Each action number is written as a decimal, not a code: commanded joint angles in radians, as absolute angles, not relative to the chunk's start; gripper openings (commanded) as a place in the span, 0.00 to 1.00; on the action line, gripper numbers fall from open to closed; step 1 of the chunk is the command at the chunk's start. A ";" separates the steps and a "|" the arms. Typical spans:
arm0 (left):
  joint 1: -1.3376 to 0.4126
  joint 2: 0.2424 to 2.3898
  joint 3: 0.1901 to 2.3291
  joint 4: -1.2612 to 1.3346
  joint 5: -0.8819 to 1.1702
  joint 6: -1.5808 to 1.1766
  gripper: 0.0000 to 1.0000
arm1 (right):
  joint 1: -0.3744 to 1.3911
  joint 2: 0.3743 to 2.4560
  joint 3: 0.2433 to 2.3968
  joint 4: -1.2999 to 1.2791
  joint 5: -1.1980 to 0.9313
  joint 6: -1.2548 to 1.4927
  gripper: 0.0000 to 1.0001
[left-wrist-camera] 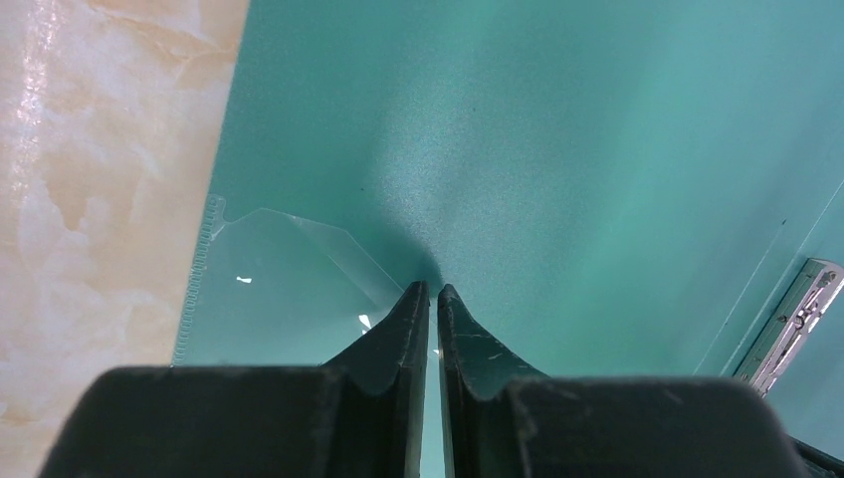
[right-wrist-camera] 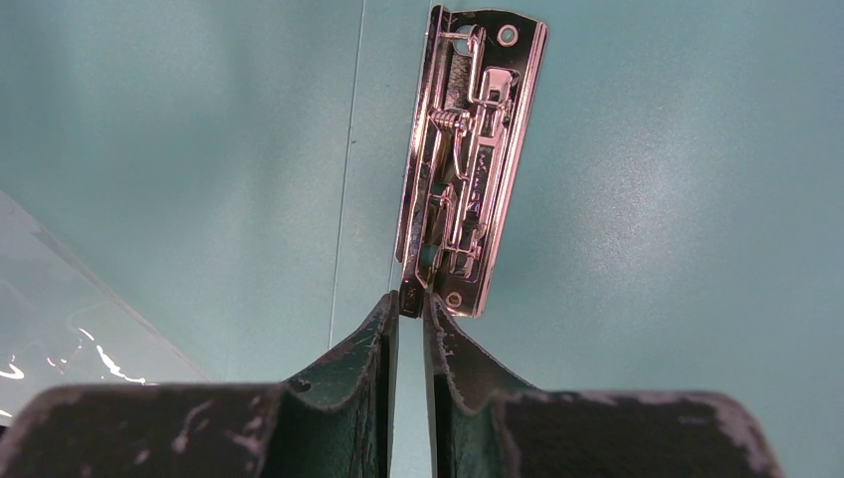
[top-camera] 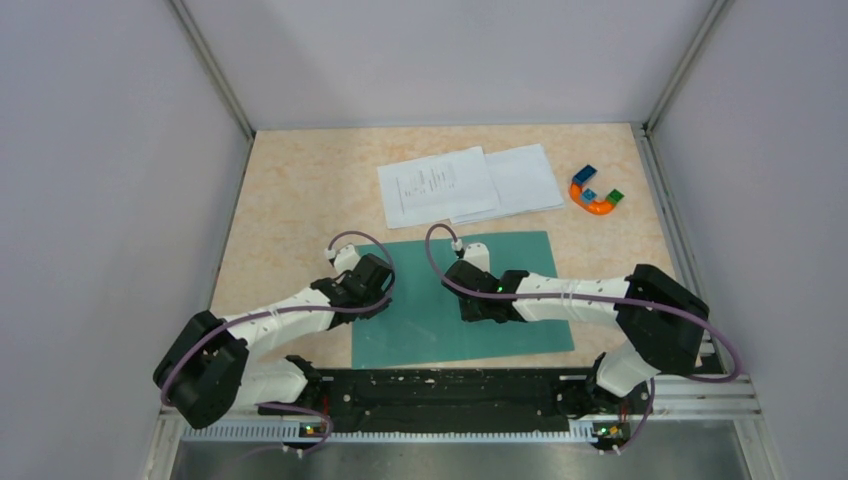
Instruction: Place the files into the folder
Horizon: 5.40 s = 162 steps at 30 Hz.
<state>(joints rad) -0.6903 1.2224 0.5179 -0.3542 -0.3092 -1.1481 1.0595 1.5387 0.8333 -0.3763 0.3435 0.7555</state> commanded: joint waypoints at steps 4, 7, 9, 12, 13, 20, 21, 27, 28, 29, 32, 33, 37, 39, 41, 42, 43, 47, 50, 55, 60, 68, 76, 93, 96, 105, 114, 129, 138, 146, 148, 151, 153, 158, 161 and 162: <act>-0.693 1.254 0.501 -0.438 -0.334 -1.143 0.14 | 1.086 1.587 0.846 -0.422 0.396 0.777 0.11; -0.694 1.260 0.506 -0.444 -0.333 -1.140 0.14 | 1.095 1.614 0.842 -0.454 0.427 0.789 0.10; -0.692 1.265 0.508 -0.449 -0.330 -1.138 0.14 | 1.104 1.629 0.840 -0.477 0.453 0.801 0.10; -0.692 1.270 0.506 -0.453 -0.330 -1.138 0.14 | 1.111 1.646 0.836 -0.518 0.485 0.824 0.08; -0.692 1.273 0.507 -0.455 -0.333 -1.136 0.14 | 1.112 1.651 0.834 -0.530 0.494 0.834 0.07; -0.656 1.283 0.511 -0.462 -0.329 -1.097 0.14 | 1.111 1.630 0.777 -0.552 0.518 0.898 0.05; -0.652 1.285 0.511 -0.462 -0.327 -1.094 0.14 | 1.112 1.617 0.771 -0.552 0.522 0.906 0.05; -0.641 1.303 0.511 -0.455 -0.316 -1.083 0.14 | 1.110 1.520 0.756 -0.557 0.545 0.930 0.06; -0.640 1.306 0.511 -0.453 -0.312 -1.083 0.14 | 1.110 1.509 0.757 -0.557 0.545 0.930 0.06; -0.641 1.310 0.511 -0.450 -0.311 -1.082 0.14 | 1.111 1.498 0.759 -0.556 0.545 0.928 0.06; -0.640 1.317 0.514 -0.440 -0.297 -1.070 0.14 | 1.110 1.467 0.776 -0.551 0.540 0.916 0.06; -0.641 1.318 0.517 -0.436 -0.293 -1.065 0.14 | 1.110 1.460 0.785 -0.550 0.538 0.910 0.07; -0.642 1.316 0.538 -0.415 -0.248 -1.013 0.15 | 1.109 1.428 0.846 -0.536 0.531 0.871 0.14; -0.643 1.314 0.556 -0.405 -0.224 -0.980 0.15 | 1.105 1.417 0.874 -0.515 0.527 0.848 0.21; -0.644 1.311 0.570 -0.400 -0.206 -0.961 0.15 | 1.082 1.403 0.890 -0.474 0.496 0.818 0.28; -0.644 1.309 0.576 -0.398 -0.199 -0.955 0.16 | 1.070 1.389 0.894 -0.449 0.478 0.803 0.33; -0.644 1.306 0.583 -0.397 -0.193 -0.950 0.16 | 1.057 1.376 0.896 -0.425 0.456 0.787 0.38; -0.644 1.298 0.600 -0.395 -0.177 -0.938 0.17 | 1.005 1.308 0.882 -0.374 0.373 0.760 0.53; -0.646 1.288 0.614 -0.389 -0.166 -0.929 0.18 | 0.987 1.235 0.846 -0.361 0.341 0.756 0.54; -0.645 1.254 0.656 -0.404 -0.163 -0.897 0.30 | 0.981 1.117 0.723 -0.336 0.258 0.811 0.28; -0.645 1.221 0.716 -0.432 -0.171 -0.856 0.40 | 0.980 1.051 0.549 -0.186 0.148 0.878 0.13; -0.643 1.227 0.791 -0.459 -0.181 -0.806 0.41 | 0.975 1.188 0.510 0.124 0.026 0.895 0.11; -0.643 1.211 0.824 -0.476 -0.190 -0.783 0.41 | 0.888 1.299 0.548 0.164 0.049 0.852 0.10; -0.633 1.207 0.917 -0.490 -0.195 -0.712 0.43 | 0.765 1.520 0.715 0.154 0.058 0.740 0.10; -0.624 1.215 0.938 -0.485 -0.195 -0.699 0.45 | 0.756 1.558 0.749 0.137 0.058 0.725 0.11; -0.538 1.310 1.070 -0.429 -0.132 -0.652 0.57 | 0.753 1.561 0.881 0.029 0.078 0.662 0.31; -0.351 1.564 1.234 -0.273 -0.024 -0.687 0.59 | 0.535 1.553 1.016 0.038 0.009 0.623 0.74; -0.281 2.015 1.523 -0.317 0.033 -0.644 0.33 | 0.201 1.913 1.211 0.314 -0.301 0.658 0.82; -0.273 2.083 1.524 -0.371 -0.046 -0.655 0.13 | 0.201 2.093 1.358 0.297 -0.356 0.649 0.83; -0.271 2.116 1.522 -0.391 -0.045 -0.662 0.01 | 0.202 2.122 1.355 0.306 -0.421 0.679 0.82; -0.272 2.121 1.523 -0.392 -0.043 -0.663 0.01 | 0.205 2.122 1.348 0.315 -0.445 0.694 0.82; -0.271 2.122 1.524 -0.389 -0.040 -0.665 0.00 | 0.207 2.120 1.332 0.347 -0.496 0.728 0.81; -0.272 2.122 1.525 -0.390 -0.039 -0.665 0.00 | 0.207 2.112 1.316 0.375 -0.525 0.757 0.80; -0.272 2.122 1.528 -0.393 -0.032 -0.662 0.00 | 0.207 2.096 1.301 0.428 -0.581 0.822 0.71; -0.271 2.122 1.528 -0.394 -0.027 -0.659 0.00 | 0.206 2.094 1.302 0.450 -0.610 0.857 0.61; -0.272 2.122 1.528 -0.394 -0.026 -0.658 0.00 | 0.206 2.091 1.299 0.459 -0.615 0.868 0.57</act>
<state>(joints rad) -0.2764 2.0979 1.5074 -0.3763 -0.0257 -0.6594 0.2005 2.1220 1.2961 0.3641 -0.5495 0.8043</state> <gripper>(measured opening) 0.010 0.637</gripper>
